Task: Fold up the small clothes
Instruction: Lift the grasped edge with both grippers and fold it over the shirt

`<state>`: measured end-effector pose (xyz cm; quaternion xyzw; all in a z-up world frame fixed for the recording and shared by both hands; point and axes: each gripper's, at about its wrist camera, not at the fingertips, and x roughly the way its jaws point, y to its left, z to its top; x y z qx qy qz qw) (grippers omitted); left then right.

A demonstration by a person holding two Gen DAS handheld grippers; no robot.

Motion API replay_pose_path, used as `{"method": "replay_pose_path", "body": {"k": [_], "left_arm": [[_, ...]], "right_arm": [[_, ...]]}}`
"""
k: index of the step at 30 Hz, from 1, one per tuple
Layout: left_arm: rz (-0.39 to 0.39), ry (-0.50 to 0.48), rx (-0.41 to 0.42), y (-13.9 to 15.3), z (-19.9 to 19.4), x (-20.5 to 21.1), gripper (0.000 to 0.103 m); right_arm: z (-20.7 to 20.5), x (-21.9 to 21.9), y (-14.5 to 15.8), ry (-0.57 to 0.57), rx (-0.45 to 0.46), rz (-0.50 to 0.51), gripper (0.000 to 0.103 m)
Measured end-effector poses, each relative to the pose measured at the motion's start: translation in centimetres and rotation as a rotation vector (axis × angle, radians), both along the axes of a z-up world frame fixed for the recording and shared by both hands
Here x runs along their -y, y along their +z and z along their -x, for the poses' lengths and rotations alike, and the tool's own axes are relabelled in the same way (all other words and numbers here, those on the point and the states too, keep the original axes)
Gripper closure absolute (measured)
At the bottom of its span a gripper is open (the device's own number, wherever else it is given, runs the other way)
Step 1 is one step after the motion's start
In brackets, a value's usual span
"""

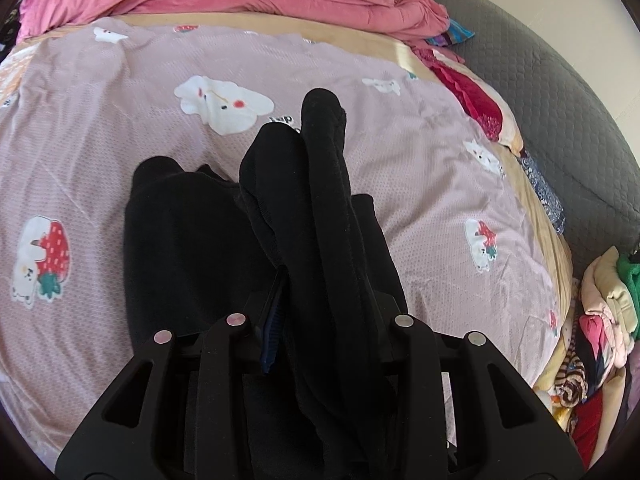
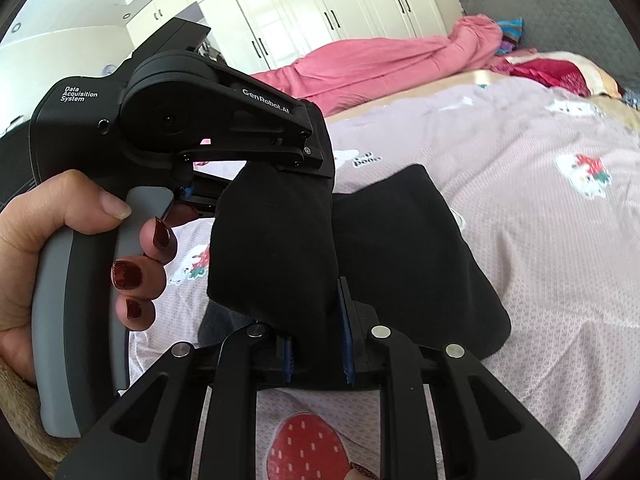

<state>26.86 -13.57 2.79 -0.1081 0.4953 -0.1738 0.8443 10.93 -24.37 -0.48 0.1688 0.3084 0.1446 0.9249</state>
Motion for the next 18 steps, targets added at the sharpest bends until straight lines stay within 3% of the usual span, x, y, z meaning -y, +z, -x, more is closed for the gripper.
{"method": "replay_pose_path", "body": {"k": [10,18], "left_arm": [[0.005,-0.014,-0.032,-1.7,-0.4,1.1,0.076],[0.194,-0.045,-0.044,-2.6,-0.4,0.9,0.053]], "right_arm": [[-0.1,0.6,-1.3,-0.028,-0.052,-0.048,0.086],[-0.7,1.8,-2.2,-0.064,-0.093,-0.070,0.086]]}}
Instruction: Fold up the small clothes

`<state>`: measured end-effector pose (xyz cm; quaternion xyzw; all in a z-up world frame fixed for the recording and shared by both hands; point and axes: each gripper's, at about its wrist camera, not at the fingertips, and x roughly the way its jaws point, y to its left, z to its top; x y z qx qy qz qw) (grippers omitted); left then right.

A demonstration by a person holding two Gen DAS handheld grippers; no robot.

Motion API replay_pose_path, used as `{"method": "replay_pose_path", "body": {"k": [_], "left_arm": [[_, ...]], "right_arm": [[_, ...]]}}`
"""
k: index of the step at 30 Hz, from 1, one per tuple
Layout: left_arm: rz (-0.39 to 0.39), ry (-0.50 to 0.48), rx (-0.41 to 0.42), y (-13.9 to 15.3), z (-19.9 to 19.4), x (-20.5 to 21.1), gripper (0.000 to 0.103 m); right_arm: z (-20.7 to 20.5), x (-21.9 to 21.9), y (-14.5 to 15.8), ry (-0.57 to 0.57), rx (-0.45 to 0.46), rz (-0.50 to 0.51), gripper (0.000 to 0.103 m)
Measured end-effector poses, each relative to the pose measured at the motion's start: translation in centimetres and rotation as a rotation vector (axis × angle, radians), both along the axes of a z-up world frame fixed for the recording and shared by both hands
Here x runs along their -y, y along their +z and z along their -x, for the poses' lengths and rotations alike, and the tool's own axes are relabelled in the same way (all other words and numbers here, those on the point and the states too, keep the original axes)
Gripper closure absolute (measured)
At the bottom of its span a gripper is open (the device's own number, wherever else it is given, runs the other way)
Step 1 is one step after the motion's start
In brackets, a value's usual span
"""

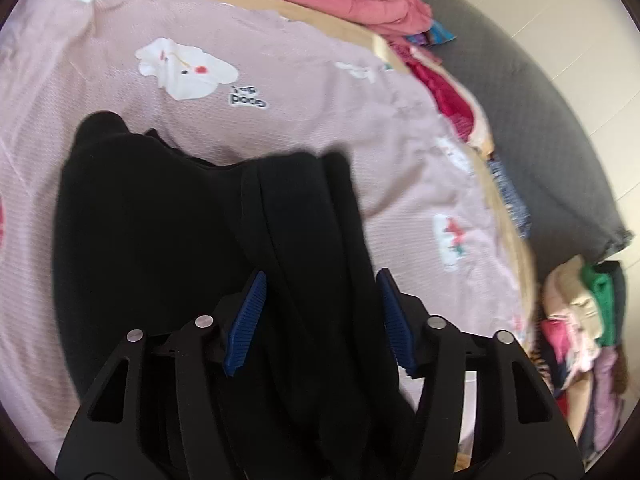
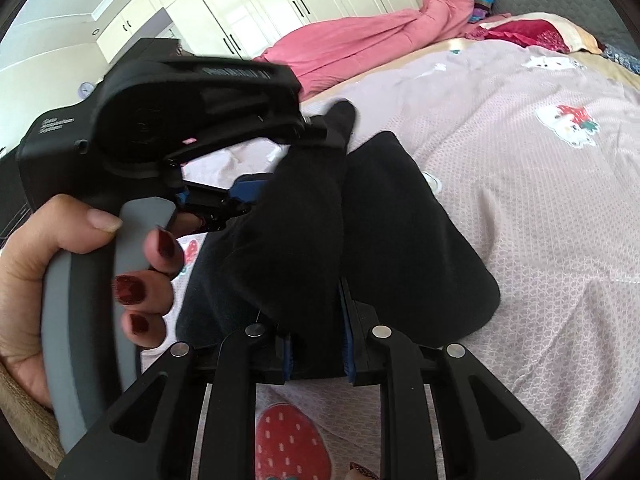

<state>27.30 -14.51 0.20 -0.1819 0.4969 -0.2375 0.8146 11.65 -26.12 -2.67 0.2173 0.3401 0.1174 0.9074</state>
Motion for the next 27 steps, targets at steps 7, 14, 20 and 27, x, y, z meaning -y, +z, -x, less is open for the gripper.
{"method": "replay_pose_path", "body": {"k": [7,14,20,27], "left_arm": [[0.006,0.059,0.106,2.8,1.5,-2.9,0.050],[-0.111,0.148,0.144,2.9,3.5,-6.8,0.044],[-0.201,0.152,0.139,1.5,4.7,-7.8,0.040],[-0.255,0.162,0.109,0.0,4.8,-8.4,0.039]], "right_arm": [[-0.2,2.5,-0.6,0.017,-0.037,-0.141,0.065],[-3.6,5.3,-0.1,0.183,-0.082,-0.371,0.019],[-9.0,5.9,-0.9,0.246,-0.202,-0.413,0.019],[-12.4,4.0,0.1,0.305,-0.240,-0.241,0.026]]}}
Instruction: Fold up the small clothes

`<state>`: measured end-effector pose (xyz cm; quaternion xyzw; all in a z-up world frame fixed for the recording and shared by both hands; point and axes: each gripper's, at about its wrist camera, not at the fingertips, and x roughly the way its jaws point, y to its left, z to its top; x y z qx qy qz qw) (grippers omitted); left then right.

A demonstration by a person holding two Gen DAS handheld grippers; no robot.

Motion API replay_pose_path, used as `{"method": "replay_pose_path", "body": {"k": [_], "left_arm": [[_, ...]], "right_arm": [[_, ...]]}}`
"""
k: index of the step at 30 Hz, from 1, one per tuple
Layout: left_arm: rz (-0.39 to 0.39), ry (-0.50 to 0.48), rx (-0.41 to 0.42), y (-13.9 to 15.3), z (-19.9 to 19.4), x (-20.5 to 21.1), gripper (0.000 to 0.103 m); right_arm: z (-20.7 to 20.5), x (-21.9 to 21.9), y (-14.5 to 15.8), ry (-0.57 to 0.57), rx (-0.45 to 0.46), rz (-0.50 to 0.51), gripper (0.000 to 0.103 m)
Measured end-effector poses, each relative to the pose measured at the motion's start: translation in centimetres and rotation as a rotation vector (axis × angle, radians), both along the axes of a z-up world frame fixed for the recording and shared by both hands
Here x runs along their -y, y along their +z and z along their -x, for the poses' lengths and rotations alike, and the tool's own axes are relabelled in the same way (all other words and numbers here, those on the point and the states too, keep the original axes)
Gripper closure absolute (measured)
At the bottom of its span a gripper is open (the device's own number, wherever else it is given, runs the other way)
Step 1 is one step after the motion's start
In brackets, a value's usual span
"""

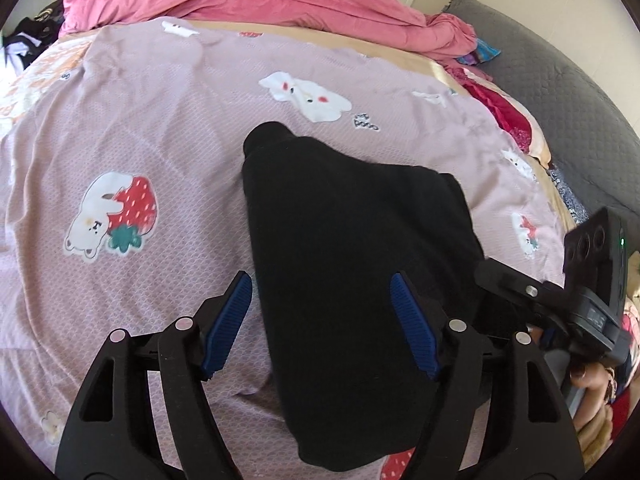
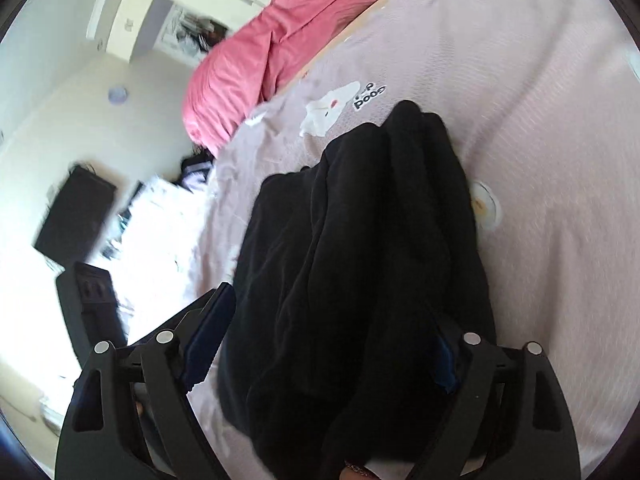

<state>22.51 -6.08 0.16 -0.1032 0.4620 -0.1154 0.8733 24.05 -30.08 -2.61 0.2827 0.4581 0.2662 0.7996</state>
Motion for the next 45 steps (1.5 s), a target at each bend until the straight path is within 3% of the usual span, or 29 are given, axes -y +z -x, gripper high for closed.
{"method": "replay_pose_path", "body": {"k": [1,4,7,10,14,18,21,23,28,31,33,34,35,40,43,45], "left_arm": [[-0.003,0.004,-0.004,-0.1,-0.1,-0.1,0.039],[-0.008,0.007,-0.011,-0.4,-0.1,-0.2,0.039],[0.001,0.005,-0.012,-0.3,0.0,-0.2,0.039],[0.015,-0.007,-0.005,0.2,0.2,-0.2,0.039],[0.025,-0.023,-0.019,0.0,0.4,0.1,0.038],[0.016,-0.038,-0.051,-1.2,0.5,0.8,0.038],[0.014,-0.043,-0.068,-2.0,0.8,1.1,0.038],[0.014,-0.042,-0.065,-1.8,1.1,1.1,0.038],[0.030,-0.075,-0.068,-1.6,2.1,1.1,0.038],[0.035,-0.088,-0.070,-1.9,2.7,1.2,0.037],[0.041,-0.078,-0.080,-2.2,2.9,1.2,0.034],[0.047,-0.073,-0.084,-2.2,3.0,1.1,0.034],[0.051,-0.070,-0.083,-2.1,3.2,1.0,0.034],[0.044,-0.087,-0.062,-1.2,4.3,1.4,0.034],[0.029,-0.098,-0.063,-1.6,4.6,2.0,0.034],[0.025,-0.099,-0.076,-2.1,4.5,2.3,0.033]], "right_arm": [[0.2,-0.3,-0.1,0.007,0.003,0.027,0.032],[-0.2,-1.4,0.2,0.029,0.035,0.143,0.072],[0.4,-1.8,1.3,0.040,0.100,0.188,0.081],[1.5,-1.4,3.7,0.055,0.201,0.205,0.082],[1.7,-0.6,4.4,0.031,0.246,0.279,0.082],[0.6,0.0,0.8,0.025,0.150,0.279,0.081],[1.0,0.5,-0.5,-0.001,0.124,0.258,0.071],[1.6,1.2,-0.5,-0.025,0.120,0.239,0.057],[4.0,2.7,-0.2,-0.054,0.110,0.174,0.043],[5.1,3.5,-0.3,-0.069,0.090,0.078,0.043],[5.3,3.3,-0.1,-0.071,0.093,0.069,0.049],[5.3,2.9,-0.1,-0.067,0.098,0.090,0.068],[5.2,2.5,0.1,-0.058,0.103,0.117,0.077],[6.2,1.8,2.8,-0.067,0.207,0.210,0.082],[6.1,1.6,1.6,-0.077,0.176,0.347,0.082],[6.0,1.6,0.3,-0.082,0.144,0.376,0.074]]}}
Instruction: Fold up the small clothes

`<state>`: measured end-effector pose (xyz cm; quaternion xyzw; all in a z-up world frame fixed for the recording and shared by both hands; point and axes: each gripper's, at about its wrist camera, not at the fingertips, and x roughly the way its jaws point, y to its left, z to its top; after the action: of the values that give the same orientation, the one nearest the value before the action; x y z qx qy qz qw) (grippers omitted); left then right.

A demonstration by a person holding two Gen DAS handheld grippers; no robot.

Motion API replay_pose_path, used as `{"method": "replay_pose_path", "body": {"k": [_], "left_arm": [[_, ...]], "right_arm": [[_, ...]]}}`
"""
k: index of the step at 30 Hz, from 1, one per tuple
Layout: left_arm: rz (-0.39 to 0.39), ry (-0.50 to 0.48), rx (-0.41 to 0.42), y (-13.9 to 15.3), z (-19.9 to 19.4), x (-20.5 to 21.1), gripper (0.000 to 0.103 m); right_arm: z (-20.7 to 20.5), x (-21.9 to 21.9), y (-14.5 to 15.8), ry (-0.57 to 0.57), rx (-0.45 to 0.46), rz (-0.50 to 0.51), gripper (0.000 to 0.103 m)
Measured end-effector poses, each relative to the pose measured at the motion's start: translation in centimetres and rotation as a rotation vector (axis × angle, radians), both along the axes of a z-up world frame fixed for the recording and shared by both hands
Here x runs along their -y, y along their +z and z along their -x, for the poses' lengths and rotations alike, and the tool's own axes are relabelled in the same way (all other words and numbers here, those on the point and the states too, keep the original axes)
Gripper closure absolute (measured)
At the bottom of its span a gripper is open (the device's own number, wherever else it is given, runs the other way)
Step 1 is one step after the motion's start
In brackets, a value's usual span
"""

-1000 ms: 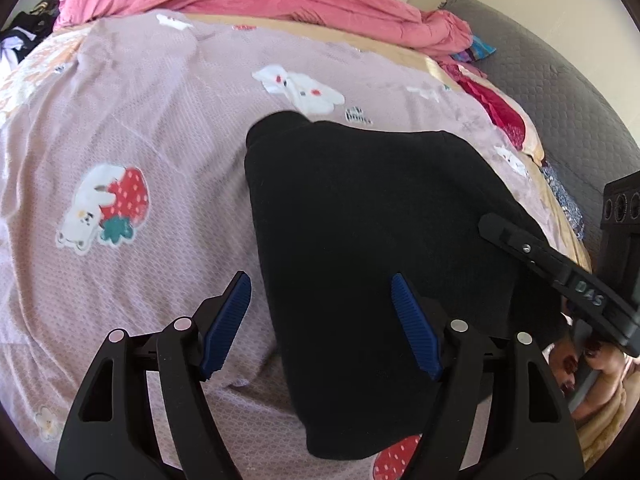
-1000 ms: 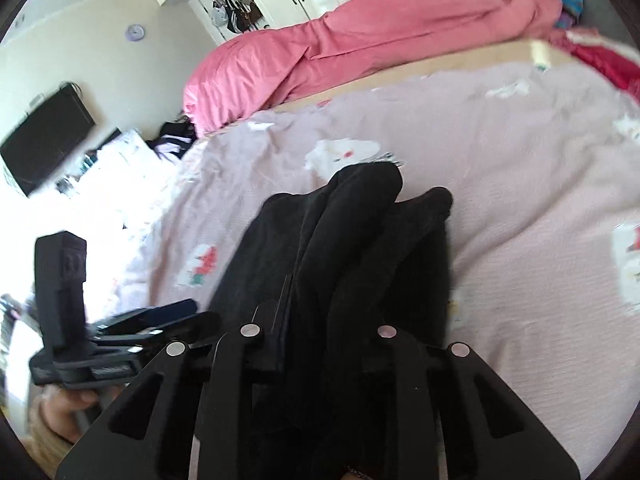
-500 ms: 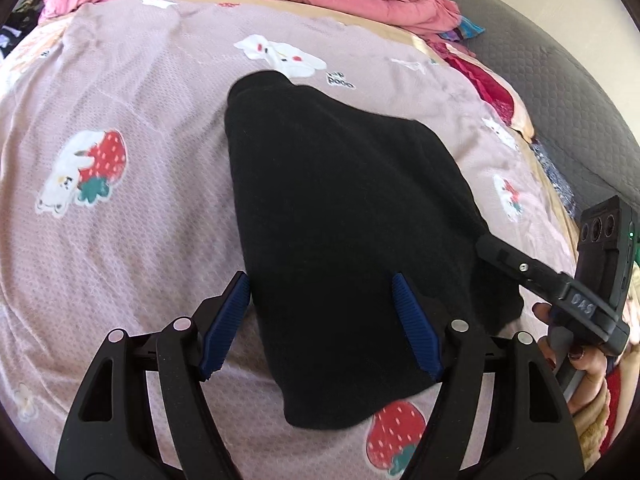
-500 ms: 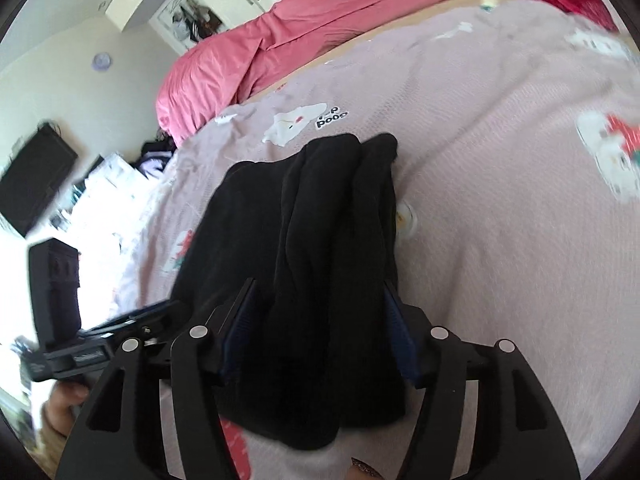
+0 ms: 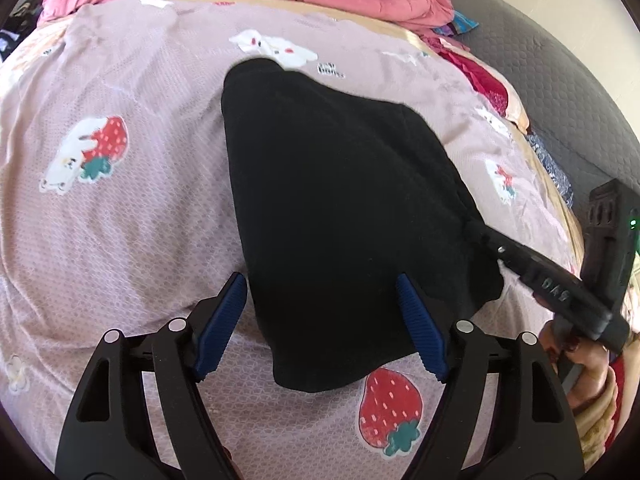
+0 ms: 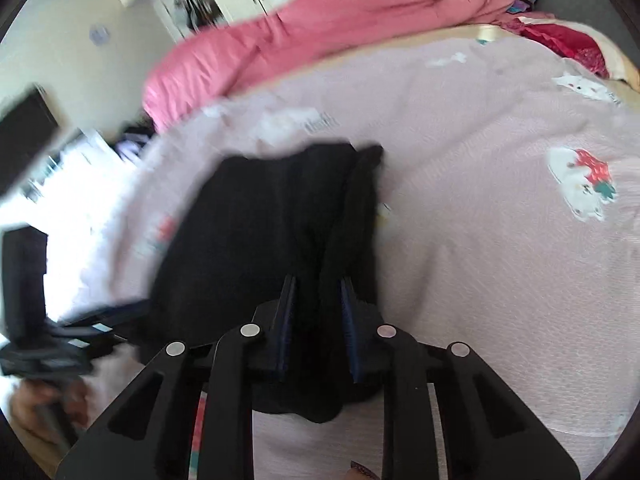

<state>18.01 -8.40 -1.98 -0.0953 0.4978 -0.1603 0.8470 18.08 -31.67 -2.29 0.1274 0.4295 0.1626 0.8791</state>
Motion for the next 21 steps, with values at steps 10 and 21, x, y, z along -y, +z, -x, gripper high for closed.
{"method": "replay_pose_path", "body": {"k": [10,21], "left_arm": [[0.006,0.022,0.006,0.0,0.0,-0.4,0.031],[0.018,0.056,0.091,3.0,2.5,-1.7,0.024]], "right_arm": [[2.3,0.9,1.9,-0.066,0.055,0.012,0.034],[7.2,1.3,6.8,-0.091,0.198,0.010,0.005]]}}
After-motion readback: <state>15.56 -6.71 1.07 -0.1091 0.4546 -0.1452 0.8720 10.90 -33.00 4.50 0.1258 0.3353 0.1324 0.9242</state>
